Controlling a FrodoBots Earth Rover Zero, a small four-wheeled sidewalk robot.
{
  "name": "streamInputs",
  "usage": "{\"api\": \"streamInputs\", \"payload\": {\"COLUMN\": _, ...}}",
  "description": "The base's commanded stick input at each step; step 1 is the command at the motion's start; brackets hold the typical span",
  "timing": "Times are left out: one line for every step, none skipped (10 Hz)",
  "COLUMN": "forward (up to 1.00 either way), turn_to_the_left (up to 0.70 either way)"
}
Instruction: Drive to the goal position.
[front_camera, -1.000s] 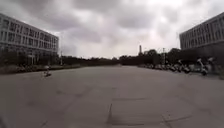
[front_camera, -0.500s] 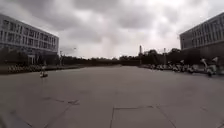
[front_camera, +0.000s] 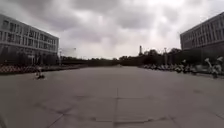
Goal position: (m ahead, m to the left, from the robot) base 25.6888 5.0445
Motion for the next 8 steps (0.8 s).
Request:
{"api": "streamInputs", "payload": {"forward": 0.7, "turn_to_the_left": 0.0}}
{"api": "streamInputs", "payload": {"forward": 0.7, "turn_to_the_left": 0.0}}
{"api": "streamInputs", "payload": {"forward": 0.7, "turn_to_the_left": 0.0}}
{"api": "streamInputs", "payload": {"forward": 0.7, "turn_to_the_left": 0.0}}
{"api": "streamInputs", "payload": {"forward": 0.7, "turn_to_the_left": 0.0}}
{"api": "streamInputs", "payload": {"forward": 0.7, "turn_to_the_left": 0.0}}
{"api": "streamInputs", "payload": {"forward": 0.7, "turn_to_the_left": 0.0}}
{"api": "streamInputs", "payload": {"forward": 0.7, "turn_to_the_left": 0.0}}
